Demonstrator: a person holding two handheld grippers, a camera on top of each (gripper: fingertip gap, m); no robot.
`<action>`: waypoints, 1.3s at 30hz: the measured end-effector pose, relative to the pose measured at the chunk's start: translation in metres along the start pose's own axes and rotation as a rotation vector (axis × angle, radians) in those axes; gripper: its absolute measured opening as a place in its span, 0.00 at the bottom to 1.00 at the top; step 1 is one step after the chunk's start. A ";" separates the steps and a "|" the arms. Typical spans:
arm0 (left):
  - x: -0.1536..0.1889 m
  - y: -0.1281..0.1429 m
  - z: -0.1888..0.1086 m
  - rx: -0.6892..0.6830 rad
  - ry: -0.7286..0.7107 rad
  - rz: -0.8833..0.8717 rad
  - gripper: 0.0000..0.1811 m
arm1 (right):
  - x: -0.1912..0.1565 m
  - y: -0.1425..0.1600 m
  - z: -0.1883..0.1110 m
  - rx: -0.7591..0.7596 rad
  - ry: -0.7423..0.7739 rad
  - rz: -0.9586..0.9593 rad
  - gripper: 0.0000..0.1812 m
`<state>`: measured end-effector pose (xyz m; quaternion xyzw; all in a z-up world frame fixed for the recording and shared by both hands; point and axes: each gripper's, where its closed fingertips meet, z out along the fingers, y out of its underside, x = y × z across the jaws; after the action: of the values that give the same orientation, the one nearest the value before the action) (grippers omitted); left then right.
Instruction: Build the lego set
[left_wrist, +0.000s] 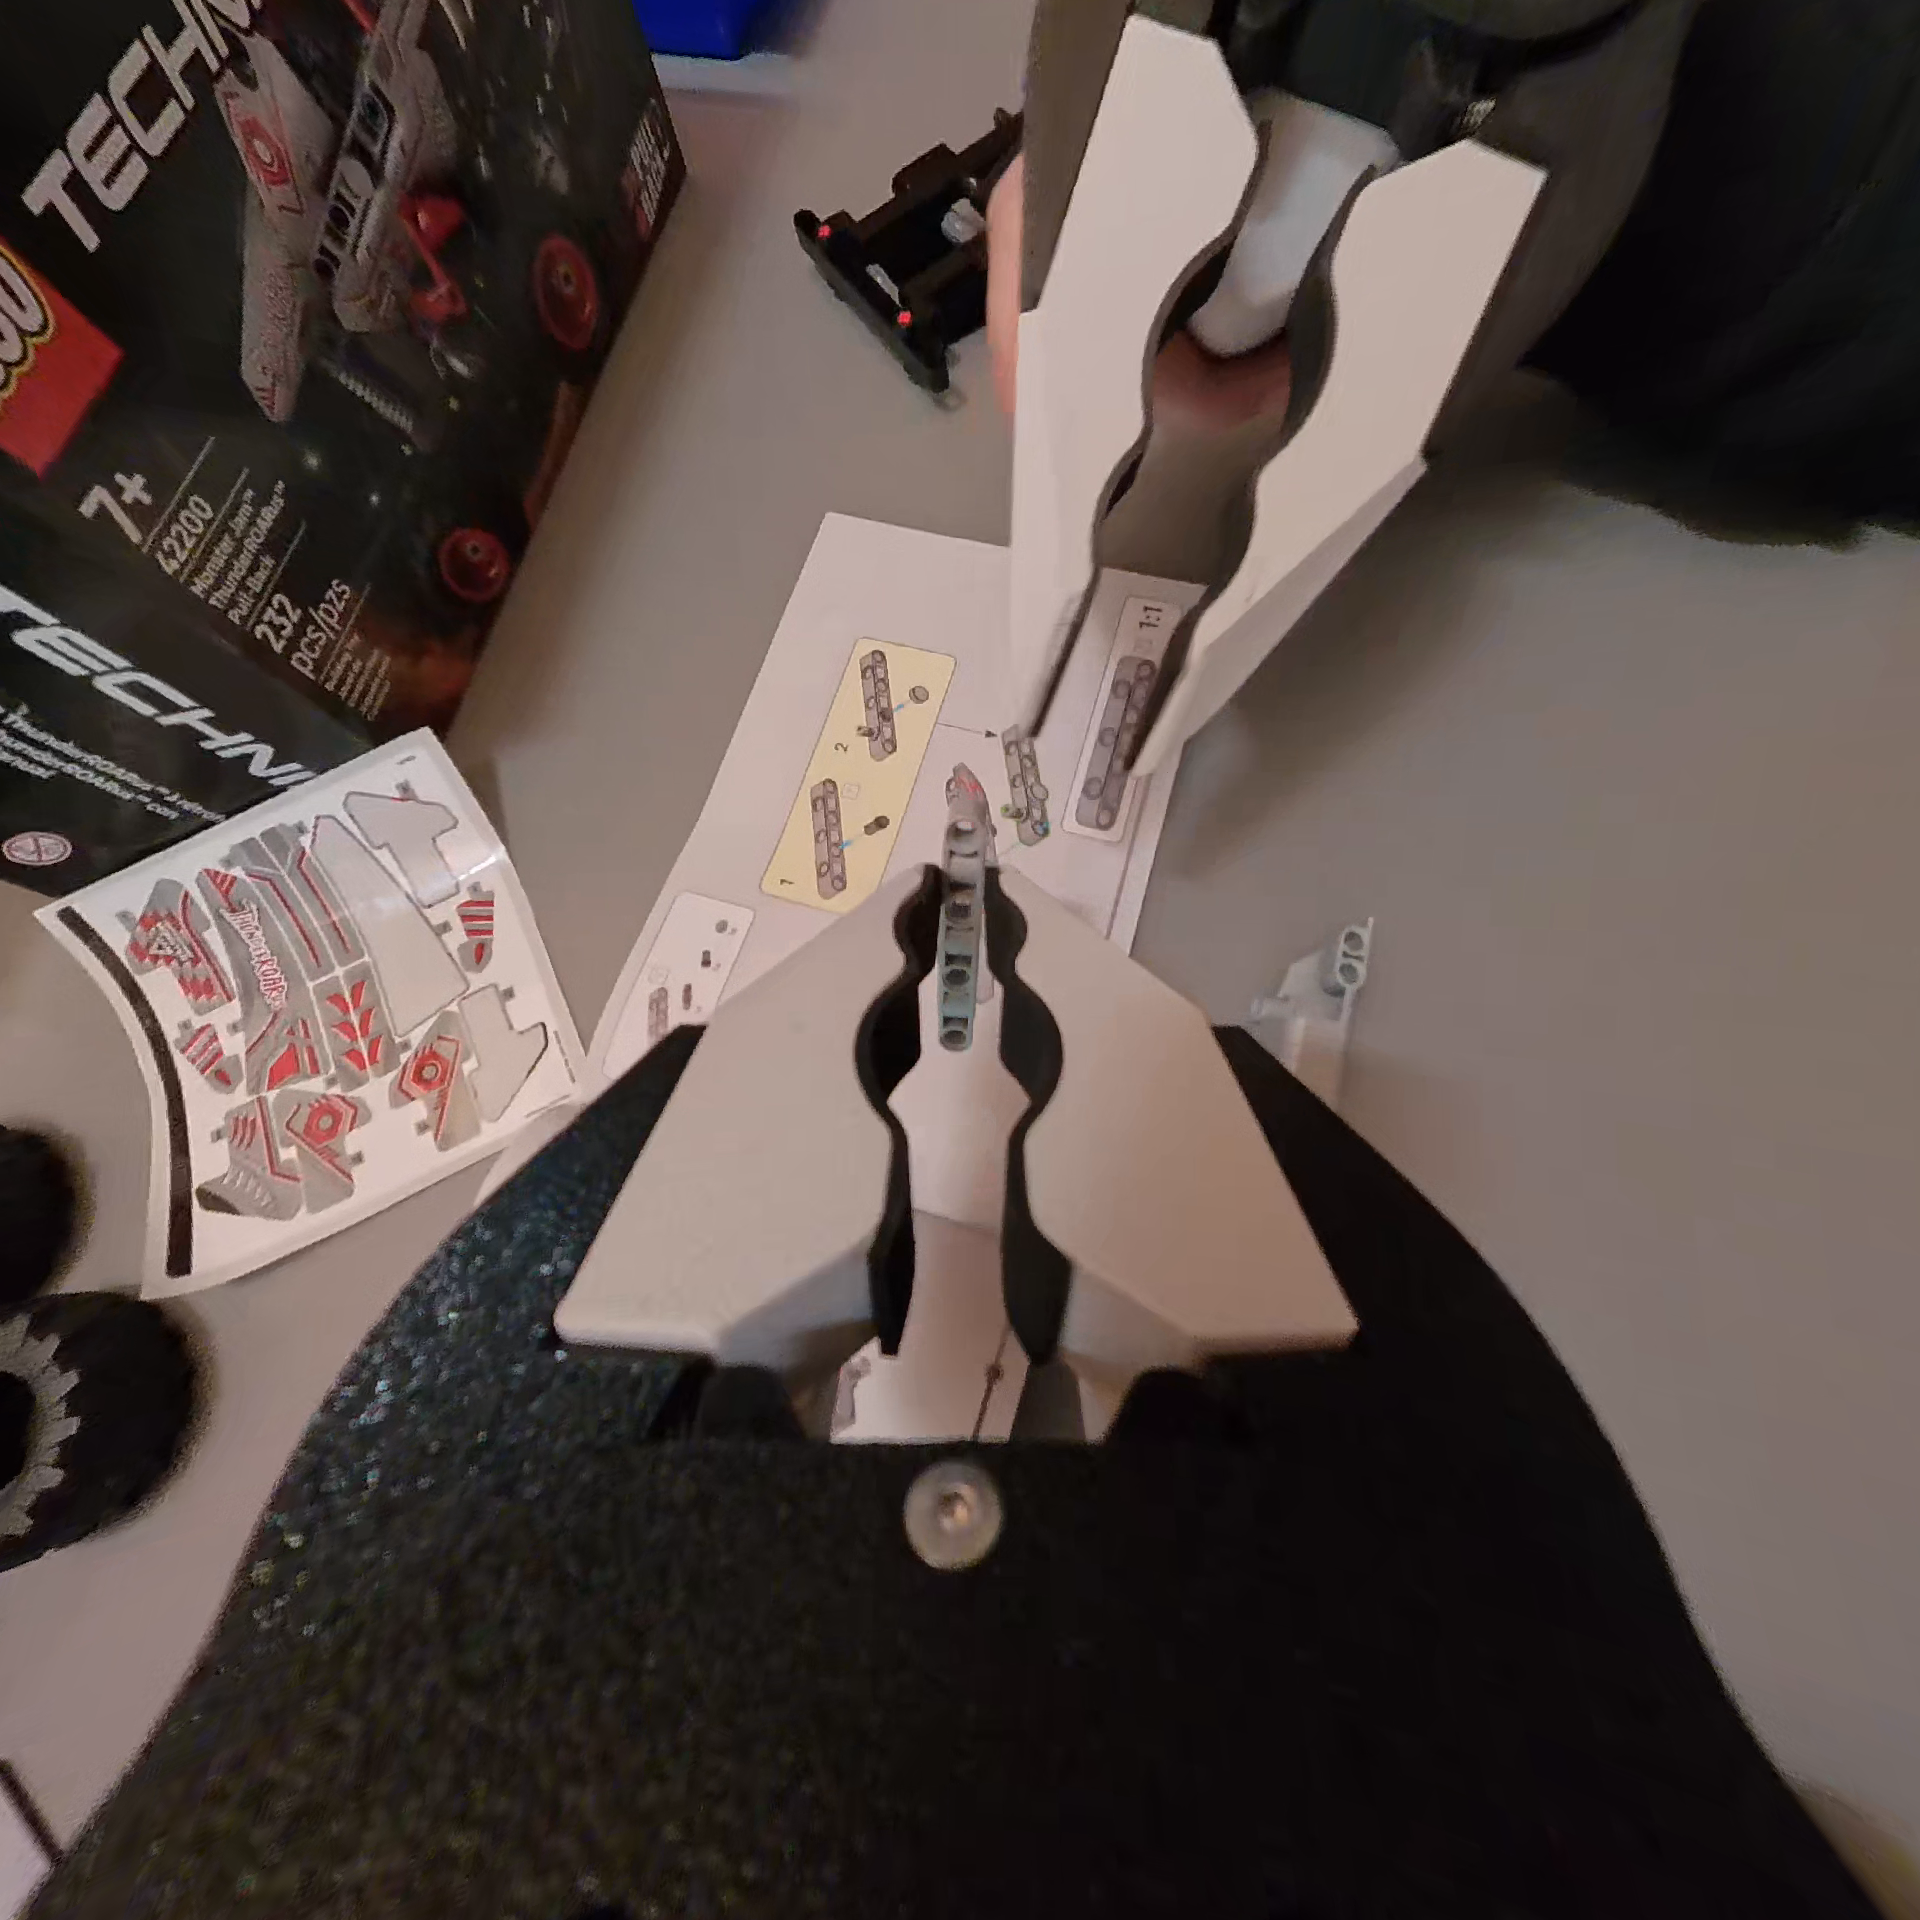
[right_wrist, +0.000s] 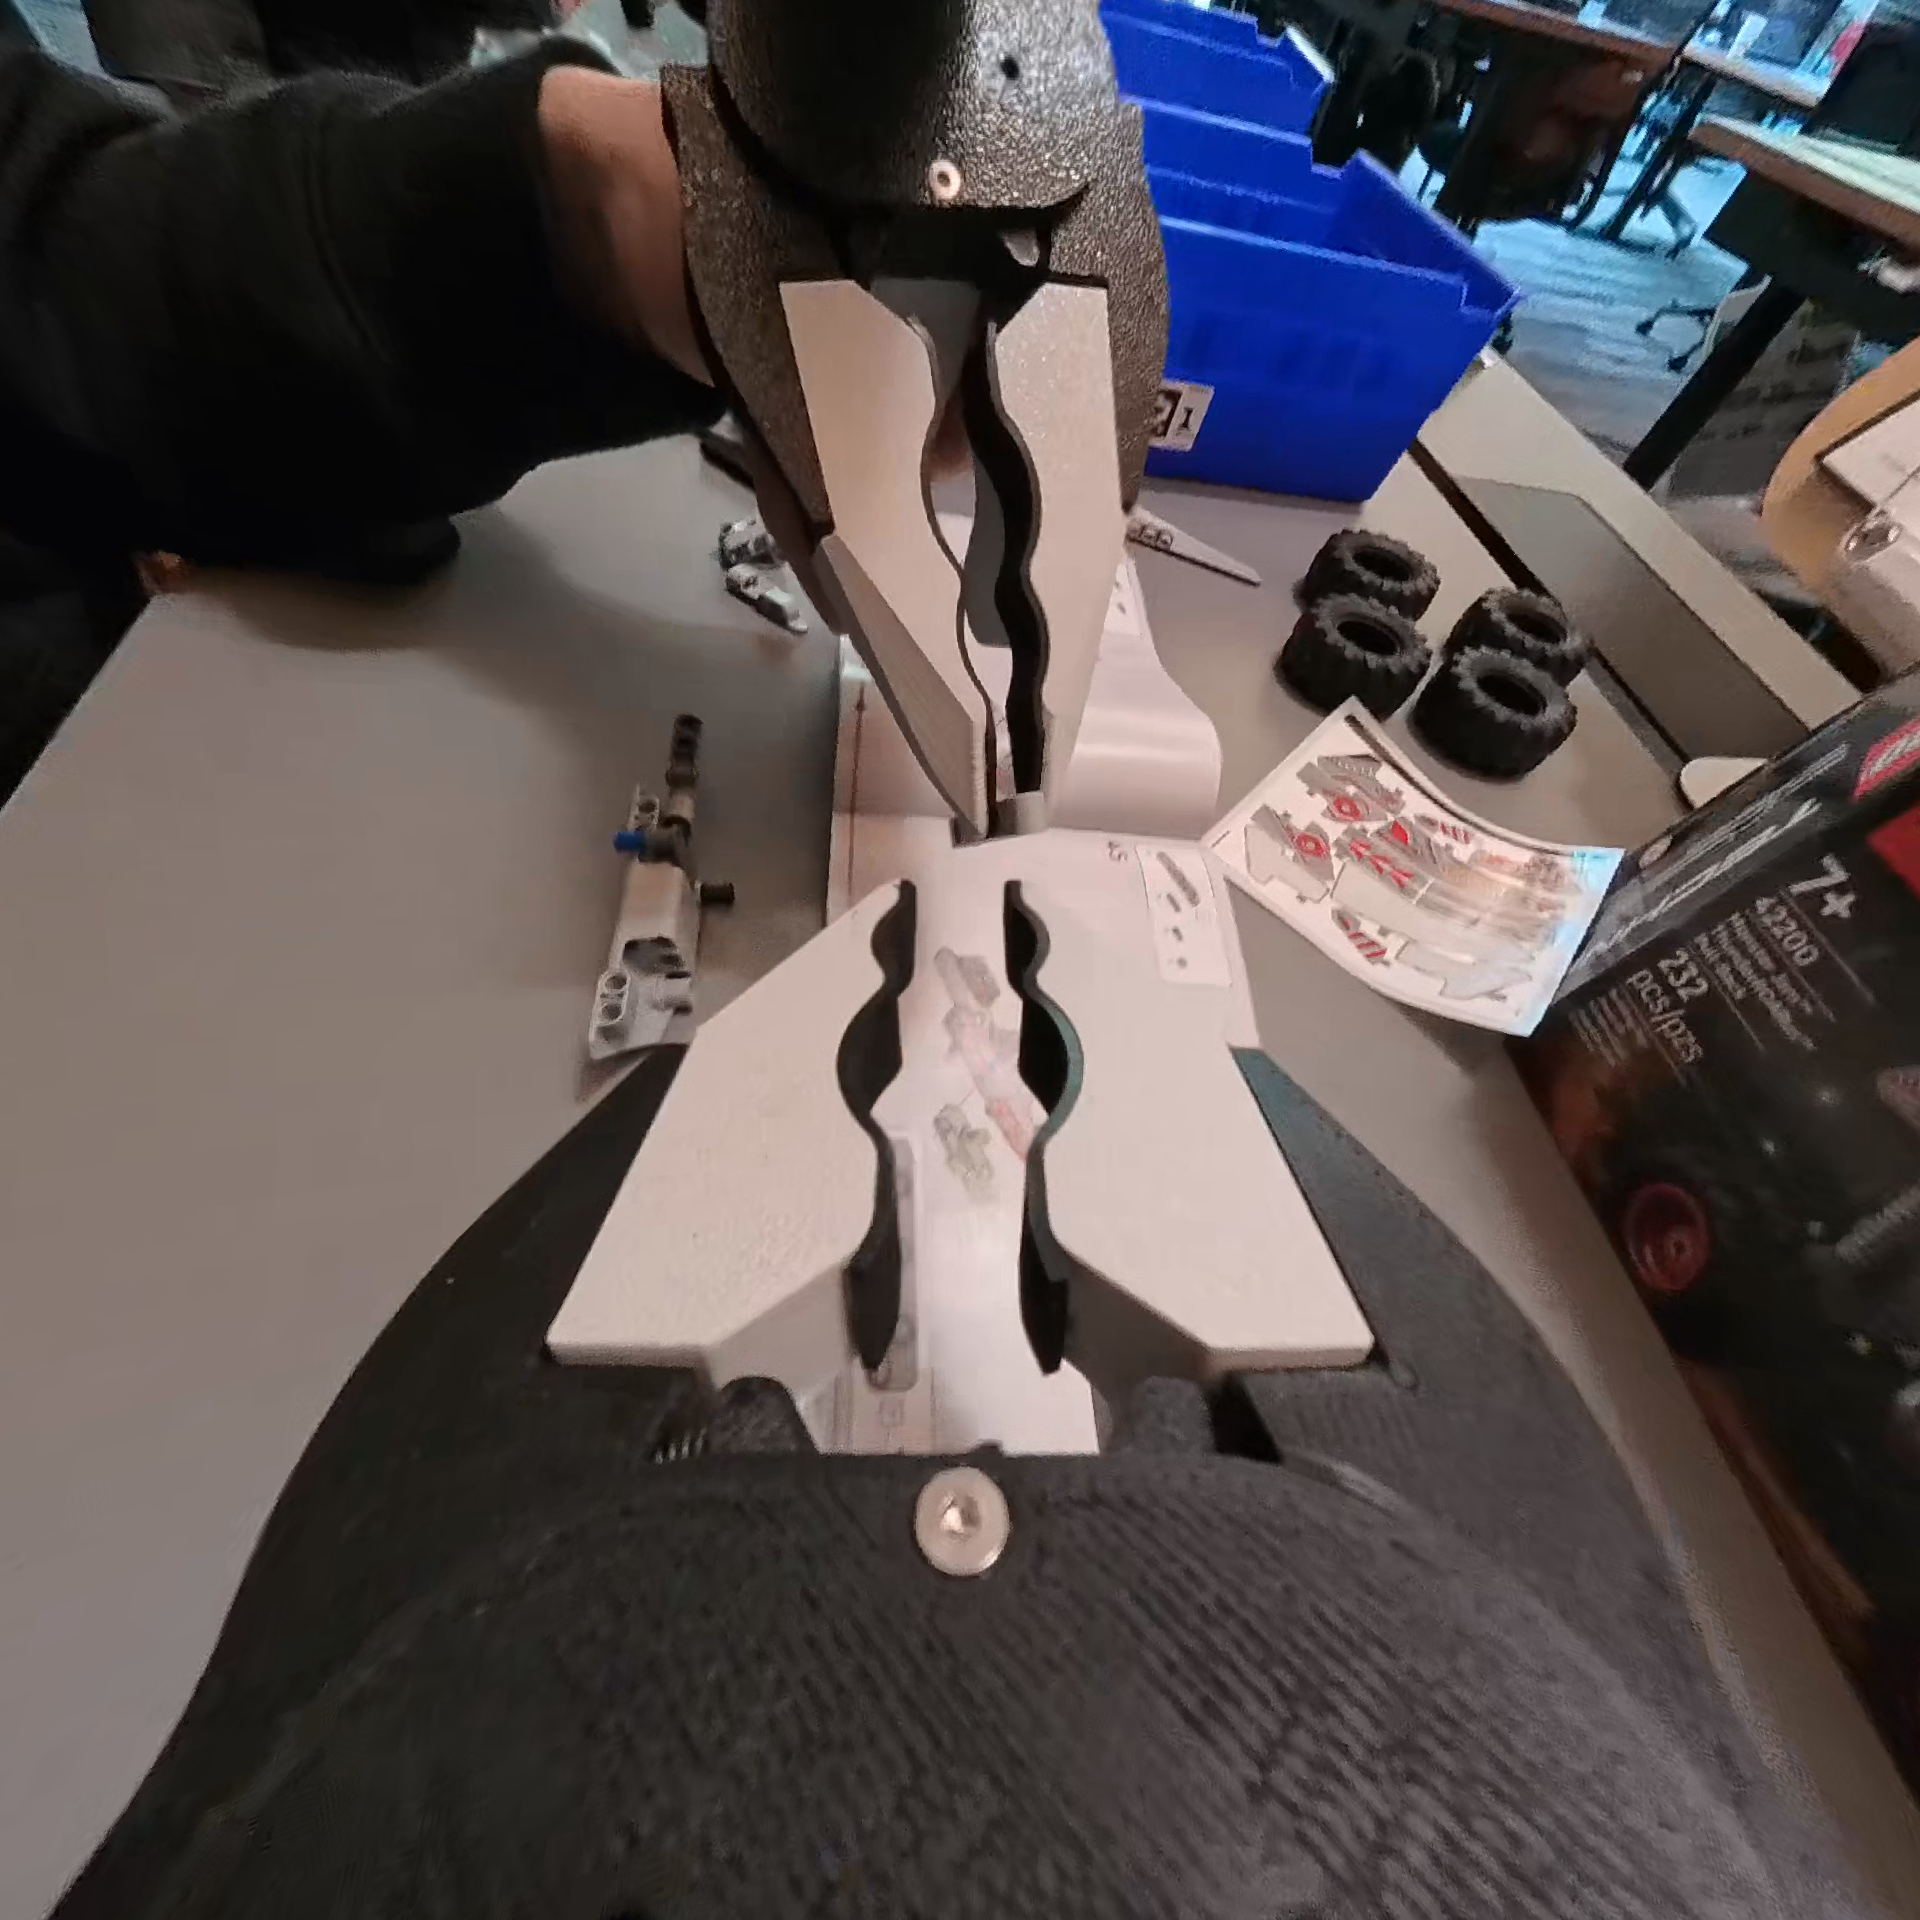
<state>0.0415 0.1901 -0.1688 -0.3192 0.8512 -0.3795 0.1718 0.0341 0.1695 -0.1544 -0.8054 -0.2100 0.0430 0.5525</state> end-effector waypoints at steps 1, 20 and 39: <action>0.000 0.003 0.001 -0.004 -0.005 -0.001 0.03 | -0.004 0.003 -0.001 -0.012 -0.008 -0.002 0.08; -0.058 0.020 -0.048 0.142 -0.425 0.146 0.14 | 0.007 0.057 0.017 -0.249 0.127 -0.085 0.07; -0.098 0.016 -0.077 0.015 -1.087 0.525 0.15 | 0.009 0.067 0.020 -0.285 0.146 -0.092 0.07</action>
<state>0.0659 0.3058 -0.1260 -0.2454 0.6890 -0.1129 0.6725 0.0560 0.1707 -0.2214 -0.8663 -0.2098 -0.0713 0.4477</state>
